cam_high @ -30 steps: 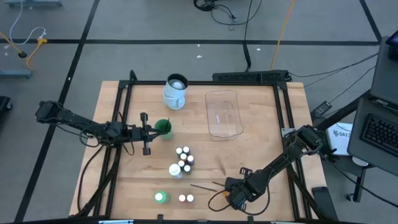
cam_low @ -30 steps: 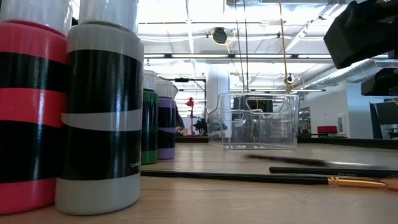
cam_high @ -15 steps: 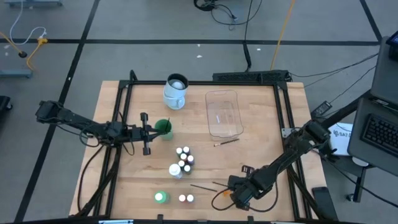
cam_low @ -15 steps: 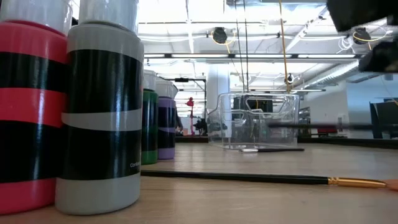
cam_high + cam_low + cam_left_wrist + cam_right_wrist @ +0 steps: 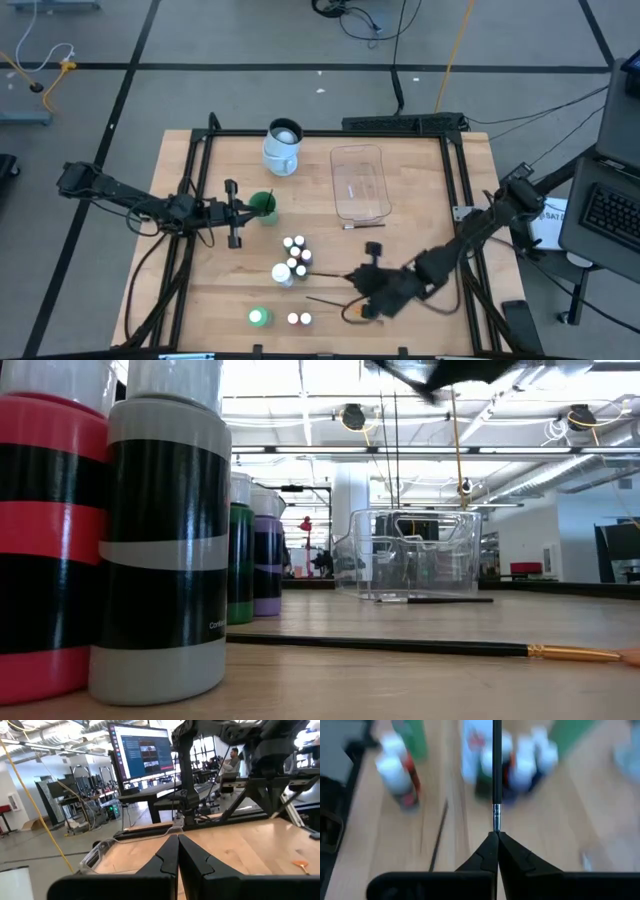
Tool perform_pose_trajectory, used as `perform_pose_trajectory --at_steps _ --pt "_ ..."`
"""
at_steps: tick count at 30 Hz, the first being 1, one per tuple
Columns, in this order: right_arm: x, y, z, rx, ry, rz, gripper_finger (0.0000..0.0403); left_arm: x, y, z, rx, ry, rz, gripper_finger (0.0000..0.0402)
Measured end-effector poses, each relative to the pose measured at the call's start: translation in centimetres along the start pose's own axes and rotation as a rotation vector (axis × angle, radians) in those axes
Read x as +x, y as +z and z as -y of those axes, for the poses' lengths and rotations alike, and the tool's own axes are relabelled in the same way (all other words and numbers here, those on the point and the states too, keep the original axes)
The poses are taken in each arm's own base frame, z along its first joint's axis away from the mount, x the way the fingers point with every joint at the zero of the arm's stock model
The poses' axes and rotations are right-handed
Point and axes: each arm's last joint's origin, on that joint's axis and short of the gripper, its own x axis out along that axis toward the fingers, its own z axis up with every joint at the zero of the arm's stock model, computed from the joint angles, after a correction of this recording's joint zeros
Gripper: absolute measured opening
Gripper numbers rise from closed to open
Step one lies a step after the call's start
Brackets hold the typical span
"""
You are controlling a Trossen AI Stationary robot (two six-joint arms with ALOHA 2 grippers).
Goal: Pick & Place Paint Supplies
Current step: Put the silver paintbrush into the green cup, then put the gold paintbrush into the green cup
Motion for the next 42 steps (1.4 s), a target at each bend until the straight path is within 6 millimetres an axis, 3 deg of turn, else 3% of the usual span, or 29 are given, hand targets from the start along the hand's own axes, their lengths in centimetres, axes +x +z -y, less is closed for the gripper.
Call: perform_pose_trajectory --at_steps 5,10,15,19,30,42 --pt "2.8 0.1 3.5 -0.124 0.048 0.239 0.0001 0.0 0.0 0.0 0.004 0.000 -0.001 0.0010" --pt "4.9 -2.4 8.4 -0.156 0.087 0.412 0.0001 0.0 -0.1 0.0 0.008 0.008 -0.013 0.0010" --pt "5.6 -4.6 12.7 -0.150 0.112 0.528 0.0001 0.0 -0.1 -0.1 0.001 0.021 -0.016 0.0010" --pt "5.8 -4.6 14.8 -0.165 0.144 0.582 0.0000 0.0 0.1 -0.2 -0.046 0.068 -0.011 0.0010" --pt "5.4 -4.0 15.0 -0.202 0.232 0.663 0.0000 0.7 1.3 -0.2 -0.136 0.022 0.000 0.0010" --pt "5.7 -5.4 12.8 -0.131 0.335 0.495 0.0000 0.7 1.4 0.4 -0.196 -0.055 -0.017 0.0010"
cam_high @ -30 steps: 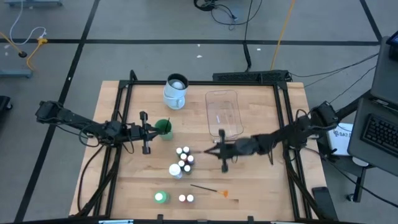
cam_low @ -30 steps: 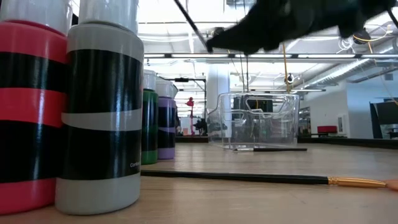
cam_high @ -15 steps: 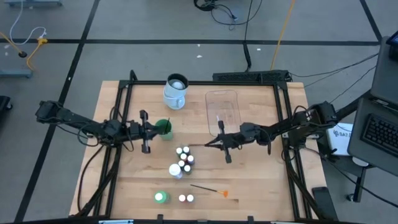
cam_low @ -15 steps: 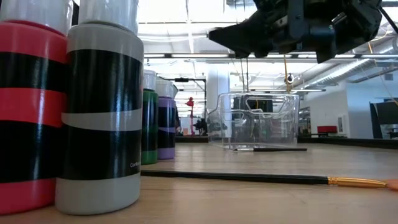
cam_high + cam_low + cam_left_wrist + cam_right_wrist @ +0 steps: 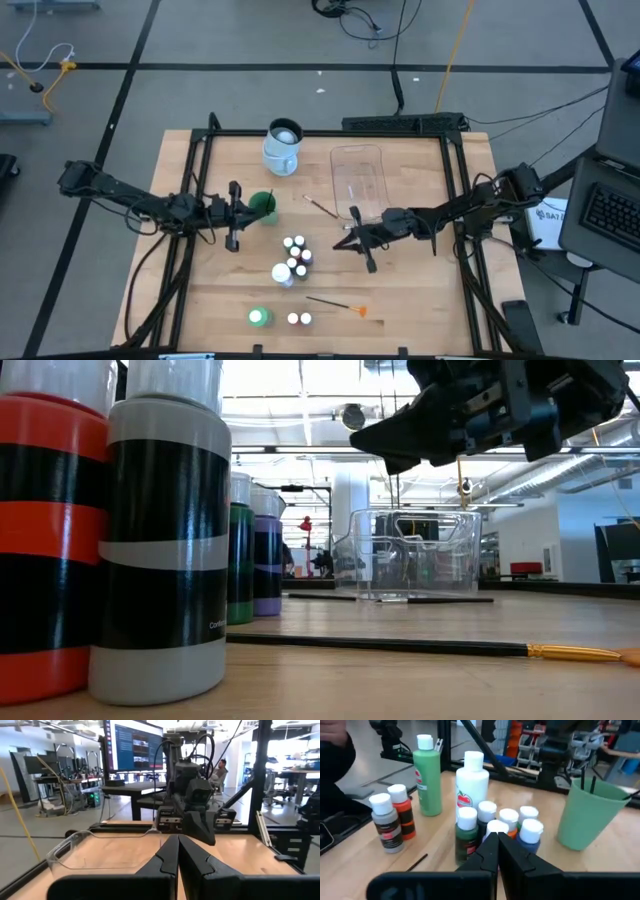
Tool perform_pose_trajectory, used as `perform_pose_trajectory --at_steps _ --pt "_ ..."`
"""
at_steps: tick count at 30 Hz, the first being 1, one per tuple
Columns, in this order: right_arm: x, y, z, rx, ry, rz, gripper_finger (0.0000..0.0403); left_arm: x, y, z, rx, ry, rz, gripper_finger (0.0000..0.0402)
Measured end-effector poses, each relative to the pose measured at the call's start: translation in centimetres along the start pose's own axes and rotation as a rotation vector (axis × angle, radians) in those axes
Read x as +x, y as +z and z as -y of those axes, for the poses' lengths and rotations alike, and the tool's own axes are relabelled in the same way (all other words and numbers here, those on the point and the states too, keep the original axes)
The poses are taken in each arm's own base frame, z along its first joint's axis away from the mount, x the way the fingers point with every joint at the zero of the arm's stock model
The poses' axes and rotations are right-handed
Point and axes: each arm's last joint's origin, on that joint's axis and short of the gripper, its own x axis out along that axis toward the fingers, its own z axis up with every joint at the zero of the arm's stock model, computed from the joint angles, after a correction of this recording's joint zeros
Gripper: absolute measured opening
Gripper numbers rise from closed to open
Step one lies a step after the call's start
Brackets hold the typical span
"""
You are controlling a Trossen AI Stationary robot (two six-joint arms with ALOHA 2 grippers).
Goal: Pick & Place Paint Supplies
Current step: Put the gold paintbrush into the green cup
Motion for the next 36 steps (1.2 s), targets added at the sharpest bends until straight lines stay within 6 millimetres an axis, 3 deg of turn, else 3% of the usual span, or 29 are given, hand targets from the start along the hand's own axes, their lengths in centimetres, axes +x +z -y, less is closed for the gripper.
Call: perform_pose_trajectory --at_steps 5,10,13,18,24,27,31,36 --pt "0.7 0.8 -1.1 0.053 -0.028 -0.230 0.0000 -0.1 -0.7 0.7 0.086 -0.083 -0.063 0.0010" --pt "1.3 4.2 -4.0 0.069 -0.152 -0.563 0.0000 -0.3 -0.9 1.5 0.167 -0.150 -0.073 0.0010" --pt "1.5 6.4 -5.9 0.090 -0.238 -0.616 0.0001 -0.4 -0.9 1.9 0.205 -0.175 -0.070 0.0010" --pt "0.9 7.9 -9.2 0.201 -0.221 -0.620 0.0037 -0.5 -0.4 2.1 0.230 -0.183 -0.022 0.0010" --pt "2.2 5.6 -12.9 0.233 -0.220 -0.635 0.0135 -0.5 -0.4 2.1 0.259 -0.181 -0.022 0.0010" --pt "2.7 4.2 -14.0 0.329 -0.206 -0.685 0.0173 -0.5 -0.4 2.1 0.262 -0.180 -0.021 0.0010" --pt "3.7 2.3 -15.0 0.461 -0.154 -0.787 0.0199 -0.5 -0.4 2.1 0.282 -0.181 -0.019 0.0010" --pt "5.5 1.2 -16.5 0.503 -0.127 -0.942 0.0203 -0.5 -0.5 2.0 0.292 -0.173 -0.021 0.0010"
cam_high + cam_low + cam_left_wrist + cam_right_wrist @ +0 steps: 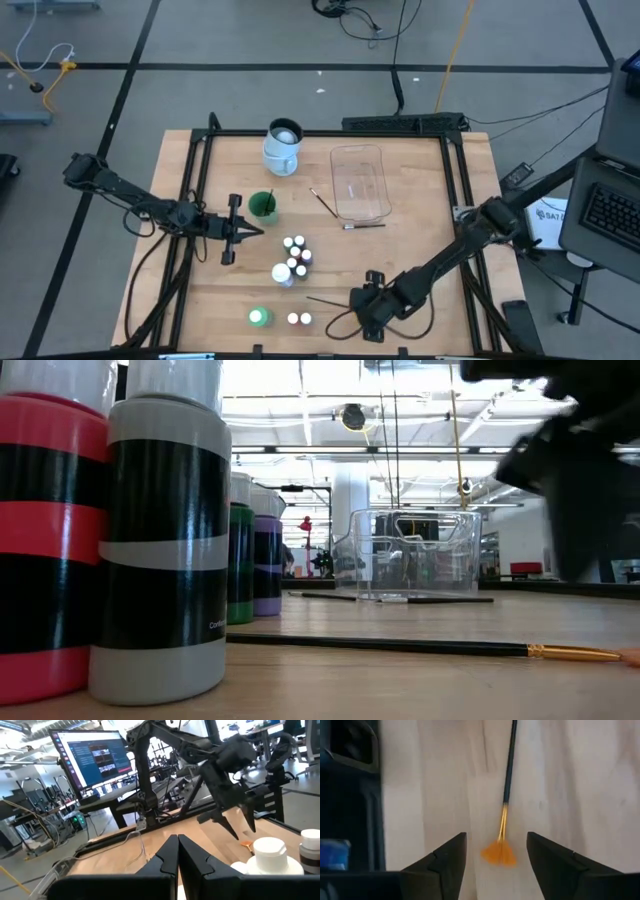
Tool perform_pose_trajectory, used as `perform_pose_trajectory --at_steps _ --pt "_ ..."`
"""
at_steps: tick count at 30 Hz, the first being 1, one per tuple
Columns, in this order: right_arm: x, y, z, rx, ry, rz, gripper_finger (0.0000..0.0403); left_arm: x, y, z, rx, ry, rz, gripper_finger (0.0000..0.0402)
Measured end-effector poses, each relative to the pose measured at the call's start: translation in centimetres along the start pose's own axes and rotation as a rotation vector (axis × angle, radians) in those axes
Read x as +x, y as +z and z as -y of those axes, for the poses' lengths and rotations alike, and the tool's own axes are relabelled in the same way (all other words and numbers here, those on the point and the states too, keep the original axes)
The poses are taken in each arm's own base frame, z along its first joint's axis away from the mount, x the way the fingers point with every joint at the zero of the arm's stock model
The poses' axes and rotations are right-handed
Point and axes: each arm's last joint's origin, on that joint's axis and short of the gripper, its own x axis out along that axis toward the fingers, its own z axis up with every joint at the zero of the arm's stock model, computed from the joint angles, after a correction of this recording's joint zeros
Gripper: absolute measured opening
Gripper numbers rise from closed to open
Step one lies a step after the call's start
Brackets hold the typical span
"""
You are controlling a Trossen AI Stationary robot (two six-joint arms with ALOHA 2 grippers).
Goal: Pick & Place Paint Supplies
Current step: Put the gold paintbrush into the green cup
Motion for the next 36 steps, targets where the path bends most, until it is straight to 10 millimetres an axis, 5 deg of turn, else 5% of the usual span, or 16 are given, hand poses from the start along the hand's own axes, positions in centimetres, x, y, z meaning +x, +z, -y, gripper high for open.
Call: perform_pose_trajectory --at_steps 19,36 --pt "3.4 -0.5 0.2 0.009 -0.179 -0.185 0.0197 0.0 -0.1 0.0 0.002 -0.002 -0.007 0.0010" --pt "5.5 -2.7 2.1 0.068 -0.084 -0.259 0.0053 0.0 -0.3 0.1 0.000 -0.009 -0.028 0.0010"
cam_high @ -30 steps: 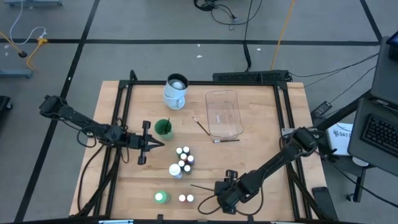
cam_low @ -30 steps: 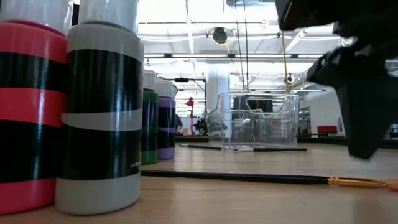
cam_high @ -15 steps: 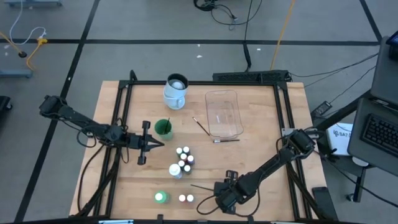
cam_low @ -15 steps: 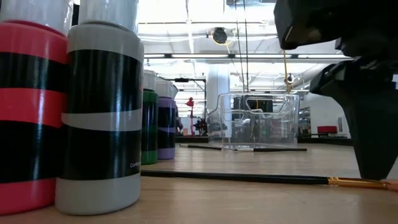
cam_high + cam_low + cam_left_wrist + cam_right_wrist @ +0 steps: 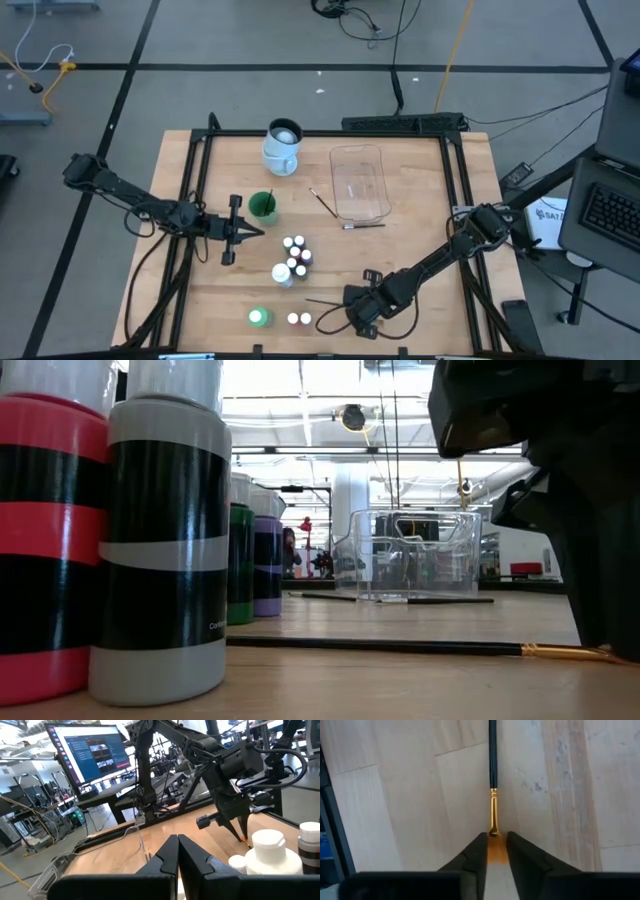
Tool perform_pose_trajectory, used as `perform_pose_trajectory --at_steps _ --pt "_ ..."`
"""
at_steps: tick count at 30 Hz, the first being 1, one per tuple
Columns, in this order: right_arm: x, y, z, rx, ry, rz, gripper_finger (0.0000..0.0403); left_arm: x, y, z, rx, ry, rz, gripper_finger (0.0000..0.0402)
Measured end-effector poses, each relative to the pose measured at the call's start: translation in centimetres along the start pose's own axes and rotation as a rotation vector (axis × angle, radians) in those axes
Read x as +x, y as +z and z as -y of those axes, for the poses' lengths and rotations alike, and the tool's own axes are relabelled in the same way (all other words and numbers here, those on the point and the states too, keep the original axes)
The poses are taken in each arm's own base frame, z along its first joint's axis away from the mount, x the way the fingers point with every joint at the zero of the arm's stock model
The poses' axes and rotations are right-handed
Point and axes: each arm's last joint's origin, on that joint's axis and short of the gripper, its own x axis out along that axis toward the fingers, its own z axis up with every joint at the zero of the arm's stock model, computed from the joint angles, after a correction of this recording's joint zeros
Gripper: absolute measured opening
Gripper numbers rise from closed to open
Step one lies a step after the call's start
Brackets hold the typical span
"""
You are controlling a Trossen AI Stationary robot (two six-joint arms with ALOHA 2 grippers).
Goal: Pick & Place Paint Supplies
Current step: Put the gold paintbrush into the green cup
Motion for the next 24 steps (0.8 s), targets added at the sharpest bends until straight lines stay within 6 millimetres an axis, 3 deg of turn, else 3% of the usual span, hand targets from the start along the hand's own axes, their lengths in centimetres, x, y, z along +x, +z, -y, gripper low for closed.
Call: perform_pose_trajectory --at_steps 4,14,24 --pt "0.1 -0.1 0.5 0.009 -0.040 -0.030 0.0007 0.0 0.0 0.0 0.000 0.000 -0.001 0.0010" --pt "-1.4 -0.3 1.5 0.040 -0.141 -0.010 0.0001 0.0 0.0 0.0 0.000 0.000 -0.003 0.0010" --pt "-7.6 -0.5 1.9 0.094 -0.223 0.229 0.0000 0.0 0.0 0.0 0.000 0.000 -0.003 0.0010"
